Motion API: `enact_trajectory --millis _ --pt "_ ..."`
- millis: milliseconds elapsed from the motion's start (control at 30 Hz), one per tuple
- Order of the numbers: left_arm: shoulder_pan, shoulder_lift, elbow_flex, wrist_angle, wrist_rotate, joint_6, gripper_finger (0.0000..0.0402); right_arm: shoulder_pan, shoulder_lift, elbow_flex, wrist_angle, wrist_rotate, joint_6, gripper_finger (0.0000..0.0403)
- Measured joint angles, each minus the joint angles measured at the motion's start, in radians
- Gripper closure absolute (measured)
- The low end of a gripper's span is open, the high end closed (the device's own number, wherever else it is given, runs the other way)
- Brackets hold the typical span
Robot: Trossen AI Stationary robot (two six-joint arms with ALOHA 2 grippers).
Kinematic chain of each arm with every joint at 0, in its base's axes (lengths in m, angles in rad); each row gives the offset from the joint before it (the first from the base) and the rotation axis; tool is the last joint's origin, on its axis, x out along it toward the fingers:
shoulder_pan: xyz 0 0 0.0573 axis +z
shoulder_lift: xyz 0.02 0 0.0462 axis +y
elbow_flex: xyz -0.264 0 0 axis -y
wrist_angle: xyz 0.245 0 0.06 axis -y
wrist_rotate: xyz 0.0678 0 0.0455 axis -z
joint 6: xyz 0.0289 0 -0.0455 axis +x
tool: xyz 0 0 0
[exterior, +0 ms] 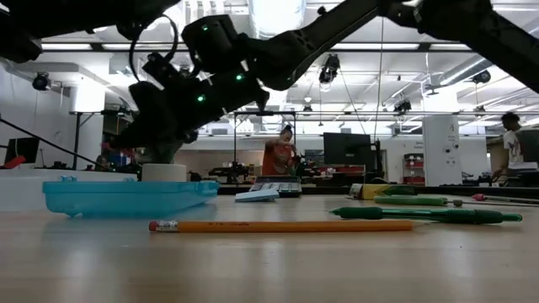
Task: Pack school essentials
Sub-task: Put the orange eraser into the blue supply box
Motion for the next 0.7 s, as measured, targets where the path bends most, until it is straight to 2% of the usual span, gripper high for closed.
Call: enact_trajectory --millis 300,700 --pt "-0.027 -0.063 -0.001 -0.065 0.000 0.002 0.0256 0.001 0.118 0.156 0.045 -0.024 -0.007 0.0358" --pt "-0.046 -0.148 -0.001 -0.173 0.000 0.001 0.0256 -0.002 0.177 0.176 0.164 -0.022 0.009 0.0348"
